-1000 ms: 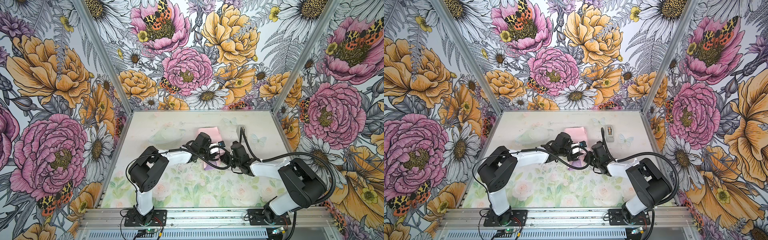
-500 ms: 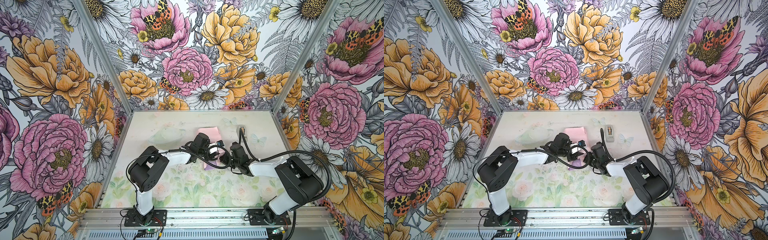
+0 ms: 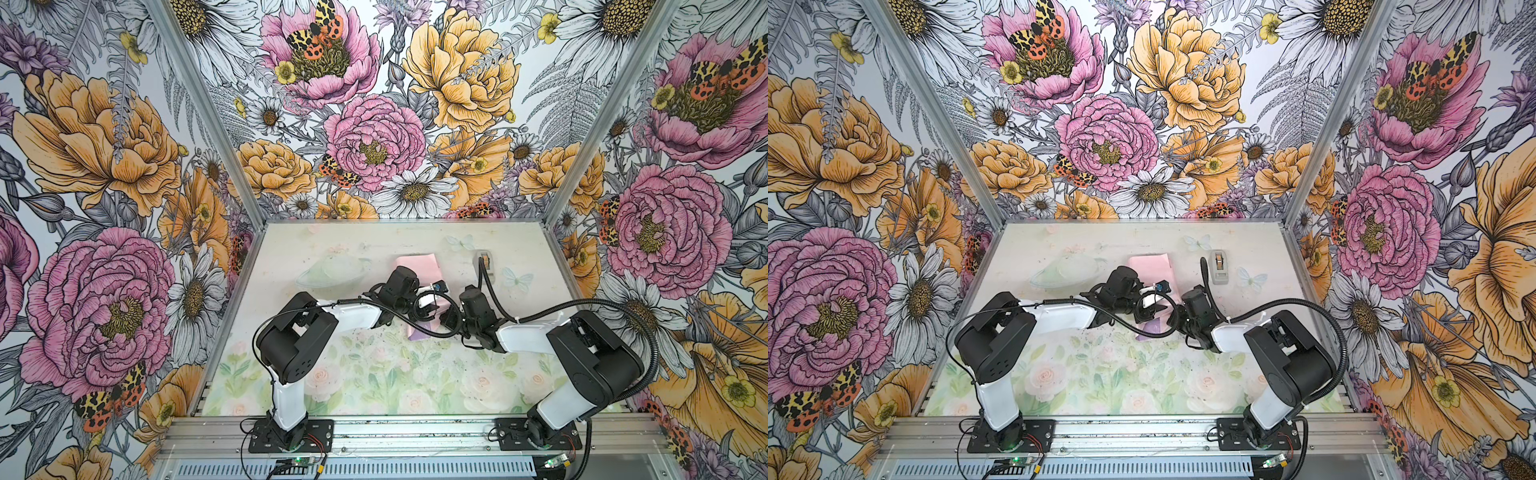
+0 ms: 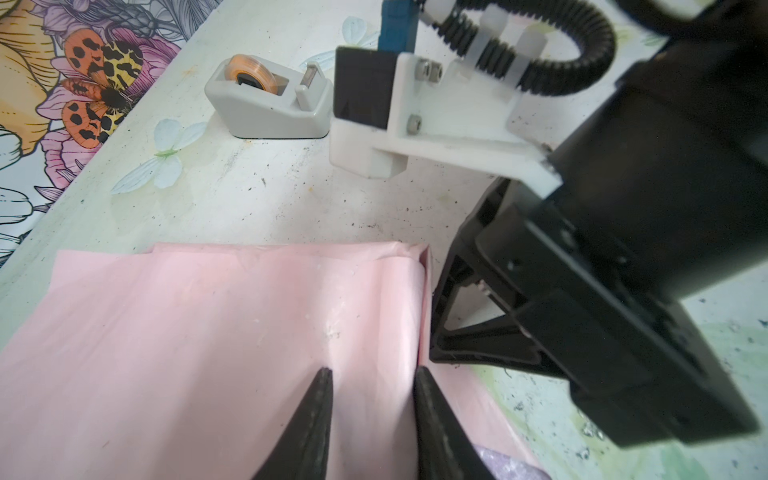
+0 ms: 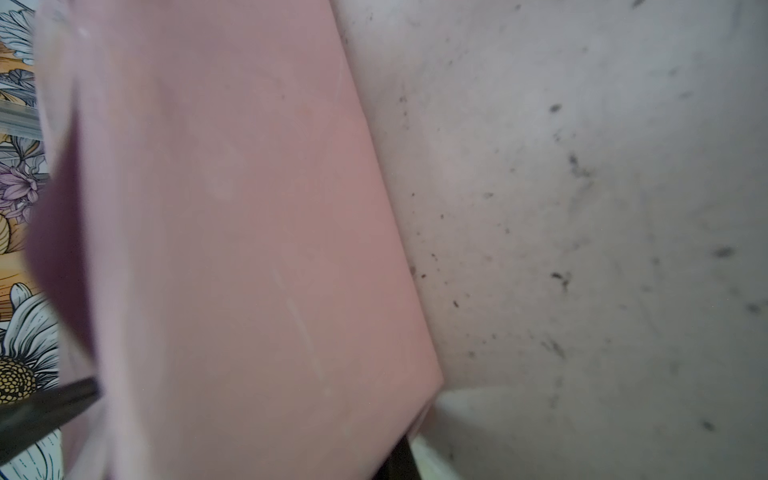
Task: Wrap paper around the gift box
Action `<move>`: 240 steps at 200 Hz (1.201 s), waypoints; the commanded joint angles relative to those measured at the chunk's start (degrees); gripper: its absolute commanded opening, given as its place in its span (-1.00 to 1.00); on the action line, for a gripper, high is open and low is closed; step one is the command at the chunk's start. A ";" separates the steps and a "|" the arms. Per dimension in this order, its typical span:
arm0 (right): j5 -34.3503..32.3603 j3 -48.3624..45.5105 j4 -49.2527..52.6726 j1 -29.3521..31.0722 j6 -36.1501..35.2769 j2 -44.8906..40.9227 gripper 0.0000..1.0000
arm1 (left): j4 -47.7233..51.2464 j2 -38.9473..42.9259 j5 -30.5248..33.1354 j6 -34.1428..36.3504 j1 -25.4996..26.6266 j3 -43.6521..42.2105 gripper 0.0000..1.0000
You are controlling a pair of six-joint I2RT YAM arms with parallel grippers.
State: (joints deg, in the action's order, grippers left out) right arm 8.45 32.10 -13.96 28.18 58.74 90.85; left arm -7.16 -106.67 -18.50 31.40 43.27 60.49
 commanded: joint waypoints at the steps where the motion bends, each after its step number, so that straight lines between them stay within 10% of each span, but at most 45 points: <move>1: -2.36 0.47 -1.30 -0.57 -0.42 -3.59 -0.84 | 5.22 -3.03 -2.22 -1.34 0.15 -2.09 -0.33; 109: 0.94 3.53 15.25 -6.85 -7.09 -17.79 -0.29 | 5.90 -1.80 -2.07 -0.97 0.12 -1.02 -0.31; 159: 9.85 13.33 23.78 -9.21 -13.23 -11.60 0.01 | 7.60 -2.40 -1.45 1.04 0.27 -0.15 -0.31; 240: 10.92 20.91 30.17 -8.89 -19.32 0.75 -0.21 | 7.69 -1.32 -0.98 0.17 0.26 0.13 -0.12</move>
State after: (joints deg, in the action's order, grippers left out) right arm 19.25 51.33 12.95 18.83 41.95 89.93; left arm -6.42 -106.85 -18.85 31.83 43.29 60.90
